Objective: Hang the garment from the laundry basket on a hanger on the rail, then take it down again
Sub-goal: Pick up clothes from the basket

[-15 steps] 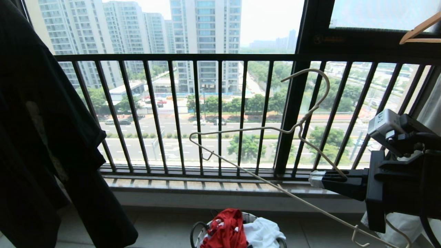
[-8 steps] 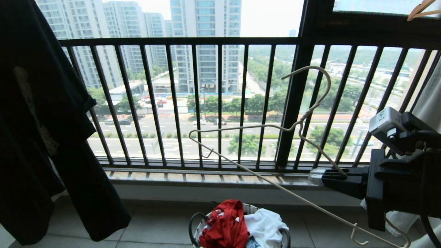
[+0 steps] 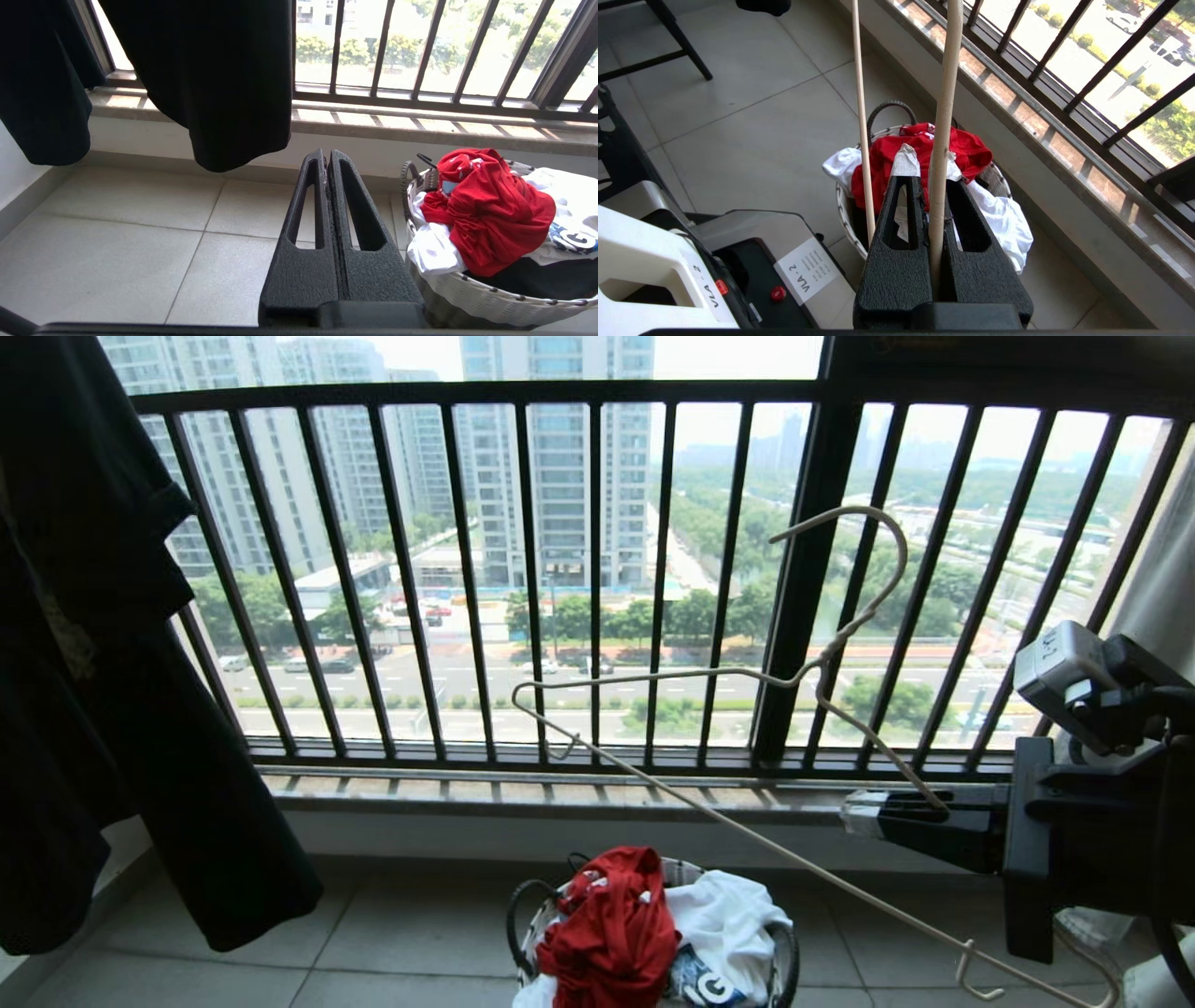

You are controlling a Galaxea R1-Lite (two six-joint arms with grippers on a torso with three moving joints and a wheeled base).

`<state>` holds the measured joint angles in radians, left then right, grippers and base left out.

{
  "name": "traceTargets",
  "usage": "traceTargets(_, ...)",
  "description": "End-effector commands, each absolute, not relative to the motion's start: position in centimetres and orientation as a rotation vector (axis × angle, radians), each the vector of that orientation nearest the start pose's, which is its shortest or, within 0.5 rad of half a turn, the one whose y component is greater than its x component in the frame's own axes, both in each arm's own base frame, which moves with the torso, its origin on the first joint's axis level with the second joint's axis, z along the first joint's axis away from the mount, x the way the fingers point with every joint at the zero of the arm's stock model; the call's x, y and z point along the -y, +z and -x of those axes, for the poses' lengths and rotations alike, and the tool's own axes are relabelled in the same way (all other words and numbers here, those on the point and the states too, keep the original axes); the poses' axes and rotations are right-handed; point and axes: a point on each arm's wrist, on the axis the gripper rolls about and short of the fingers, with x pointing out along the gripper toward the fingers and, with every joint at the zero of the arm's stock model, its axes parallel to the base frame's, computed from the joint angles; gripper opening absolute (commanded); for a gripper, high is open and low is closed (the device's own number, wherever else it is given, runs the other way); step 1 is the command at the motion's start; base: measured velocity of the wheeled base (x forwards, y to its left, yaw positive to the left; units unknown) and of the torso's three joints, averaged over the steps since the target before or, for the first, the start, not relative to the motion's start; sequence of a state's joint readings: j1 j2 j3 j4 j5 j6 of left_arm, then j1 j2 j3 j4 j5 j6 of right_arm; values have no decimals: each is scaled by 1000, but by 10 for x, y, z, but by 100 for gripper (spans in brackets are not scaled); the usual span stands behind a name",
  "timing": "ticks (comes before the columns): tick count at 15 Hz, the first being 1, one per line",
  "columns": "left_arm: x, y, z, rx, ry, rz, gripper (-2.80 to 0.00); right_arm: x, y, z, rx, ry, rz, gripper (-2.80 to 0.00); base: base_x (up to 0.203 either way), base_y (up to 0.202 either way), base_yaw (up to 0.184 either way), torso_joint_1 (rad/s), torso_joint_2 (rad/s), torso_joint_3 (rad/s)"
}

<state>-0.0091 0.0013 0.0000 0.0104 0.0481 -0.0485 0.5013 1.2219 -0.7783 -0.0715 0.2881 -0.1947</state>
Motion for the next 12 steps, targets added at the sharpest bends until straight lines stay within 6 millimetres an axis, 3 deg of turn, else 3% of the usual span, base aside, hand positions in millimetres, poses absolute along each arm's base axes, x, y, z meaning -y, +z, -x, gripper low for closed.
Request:
traceTargets(1, -1, 74, 23, -11, 40, 49, -280, -93, 238, -157, -301, 817, 224, -280, 0, 0, 0, -11, 401, 343)
traceTargets(12, -1, 74, 23, -11, 40, 49, -280, -91, 243, -152, -276, 814, 219, -280, 0, 0, 0, -6, 44, 42)
